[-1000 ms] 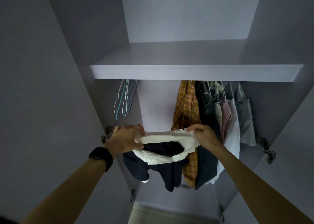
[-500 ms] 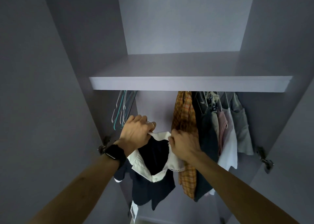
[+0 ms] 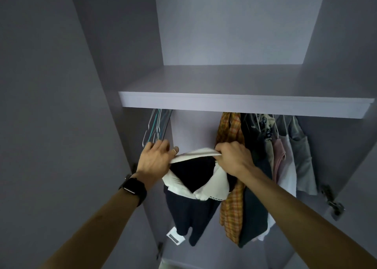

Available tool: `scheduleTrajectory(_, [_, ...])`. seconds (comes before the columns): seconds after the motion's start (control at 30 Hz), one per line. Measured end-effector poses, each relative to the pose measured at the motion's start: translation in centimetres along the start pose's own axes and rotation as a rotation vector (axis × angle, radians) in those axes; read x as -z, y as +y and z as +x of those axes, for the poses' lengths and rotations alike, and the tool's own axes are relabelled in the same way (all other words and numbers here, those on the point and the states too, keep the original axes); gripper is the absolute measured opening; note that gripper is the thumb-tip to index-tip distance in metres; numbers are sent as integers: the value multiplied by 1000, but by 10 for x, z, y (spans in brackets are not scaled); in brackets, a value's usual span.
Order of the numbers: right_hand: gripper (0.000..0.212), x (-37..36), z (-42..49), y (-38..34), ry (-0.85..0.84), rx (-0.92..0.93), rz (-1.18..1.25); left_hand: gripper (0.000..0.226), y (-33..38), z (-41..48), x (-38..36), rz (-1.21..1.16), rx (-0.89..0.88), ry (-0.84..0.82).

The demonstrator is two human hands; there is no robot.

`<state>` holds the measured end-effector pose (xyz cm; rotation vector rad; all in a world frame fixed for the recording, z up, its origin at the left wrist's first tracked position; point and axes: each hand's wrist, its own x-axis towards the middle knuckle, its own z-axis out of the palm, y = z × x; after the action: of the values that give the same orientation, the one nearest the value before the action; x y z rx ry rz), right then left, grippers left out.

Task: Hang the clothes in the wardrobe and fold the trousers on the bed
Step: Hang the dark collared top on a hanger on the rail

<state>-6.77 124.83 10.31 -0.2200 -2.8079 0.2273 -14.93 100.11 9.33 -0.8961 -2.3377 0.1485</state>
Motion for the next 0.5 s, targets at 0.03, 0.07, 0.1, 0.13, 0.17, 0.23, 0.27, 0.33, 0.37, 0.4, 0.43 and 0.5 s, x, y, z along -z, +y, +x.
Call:
scheduleTrajectory(0.03, [18, 5, 1, 5, 6, -31, 24, 32, -3, -6, -4, -10, 26, -3])
scheduleTrajectory(0.07, [18, 8, 3, 10, 9, -64, 54, 29, -7, -11, -8, -17, 68, -17])
scheduleTrajectory(0.1, [18, 10, 3, 14, 4, -95, 84, 28, -9, -14, -11, -34, 123, -39])
scheduleTrajectory(0.13, [18, 12, 4, 17, -7, -119, 111, 28, -12, -16, -12, -60, 184, -72])
scheduleTrajectory(0.17, [19, 14, 5, 18, -16, -140, 139, 28, -13, -16, -13, -92, 254, -111])
scheduleTrajectory(0.23, [21, 18, 7, 23, -8, -187, 197, 26, -17, -11, -15, -194, 464, -235])
scheduleTrajectory(0.27, [23, 20, 7, 27, 4, -211, 230, 28, -18, -9, -17, -266, 568, -292])
scheduleTrajectory(0.33, [25, 24, 4, 36, 20, -235, 307, 26, -16, -10, -19, -438, 664, -358])
scheduleTrajectory(0.37, [24, 27, 3, 40, 18, -229, 335, 23, -10, -10, -21, -528, 648, -383])
scheduleTrajectory(0.4, [22, 29, 2, 43, 13, -215, 347, 28, -1, -8, -22, -634, 613, -426])
scheduleTrajectory(0.43, [21, 31, 2, 44, 7, -202, 348, 44, 12, -6, -23, -771, 570, -479])
scheduleTrajectory(0.5, [23, 33, 2, 42, -2, -184, 343, 85, 43, 1, -30, -1034, 510, -589])
